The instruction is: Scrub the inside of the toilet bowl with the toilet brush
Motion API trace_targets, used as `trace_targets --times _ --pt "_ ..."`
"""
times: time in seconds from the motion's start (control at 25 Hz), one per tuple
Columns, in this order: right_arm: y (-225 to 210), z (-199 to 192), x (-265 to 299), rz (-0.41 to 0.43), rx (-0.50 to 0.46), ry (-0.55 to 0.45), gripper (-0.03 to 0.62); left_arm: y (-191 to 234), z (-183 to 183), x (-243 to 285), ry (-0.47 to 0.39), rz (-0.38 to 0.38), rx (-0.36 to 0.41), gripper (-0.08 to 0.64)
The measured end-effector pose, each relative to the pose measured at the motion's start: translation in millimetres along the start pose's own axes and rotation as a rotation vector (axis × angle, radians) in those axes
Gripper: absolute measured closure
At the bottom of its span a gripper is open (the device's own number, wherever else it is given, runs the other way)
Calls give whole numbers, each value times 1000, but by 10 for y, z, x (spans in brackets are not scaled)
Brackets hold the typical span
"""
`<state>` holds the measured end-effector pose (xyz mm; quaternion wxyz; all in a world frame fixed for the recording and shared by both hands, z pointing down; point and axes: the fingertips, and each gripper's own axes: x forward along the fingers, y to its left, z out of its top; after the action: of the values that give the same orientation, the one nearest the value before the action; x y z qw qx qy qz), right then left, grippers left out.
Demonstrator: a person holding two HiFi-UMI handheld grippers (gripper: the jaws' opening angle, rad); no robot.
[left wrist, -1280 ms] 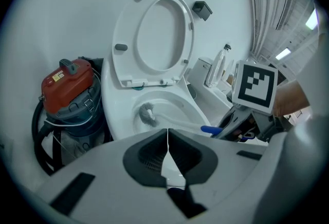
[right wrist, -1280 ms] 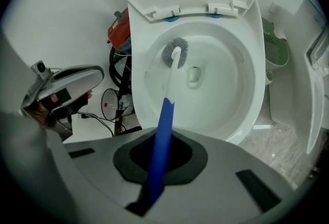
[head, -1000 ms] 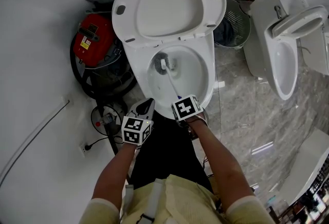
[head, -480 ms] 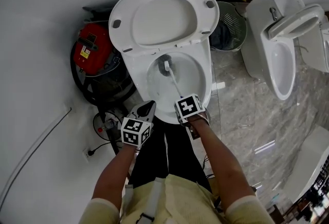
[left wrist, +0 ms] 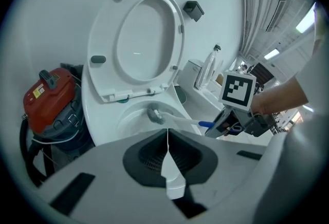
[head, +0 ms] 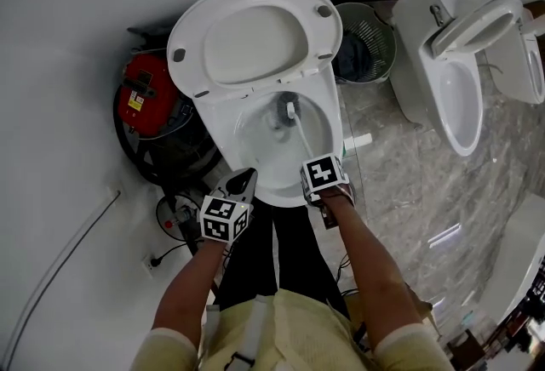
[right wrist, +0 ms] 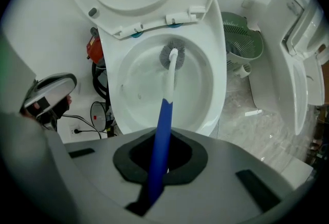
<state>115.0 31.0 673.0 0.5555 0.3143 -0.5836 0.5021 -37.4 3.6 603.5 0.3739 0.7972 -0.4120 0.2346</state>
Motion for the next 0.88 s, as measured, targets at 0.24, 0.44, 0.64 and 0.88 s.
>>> trace_targets --times 0.24,0.44,0.64,0.88 --pt "-162 -204 -27 -18 80 4 577 -114 -52 -13 27 -29 26 545" --pt "-251 -387 -107 -35 150 9 577 -182 -90 -31 46 -49 53 545" --pt "-297 -617 -131 -43 172 22 577 -267 -106 -71 59 -71 80 545" --pt "-300 -931 -187 -59 189 48 577 -371 -153 -135 72 -97 100 545"
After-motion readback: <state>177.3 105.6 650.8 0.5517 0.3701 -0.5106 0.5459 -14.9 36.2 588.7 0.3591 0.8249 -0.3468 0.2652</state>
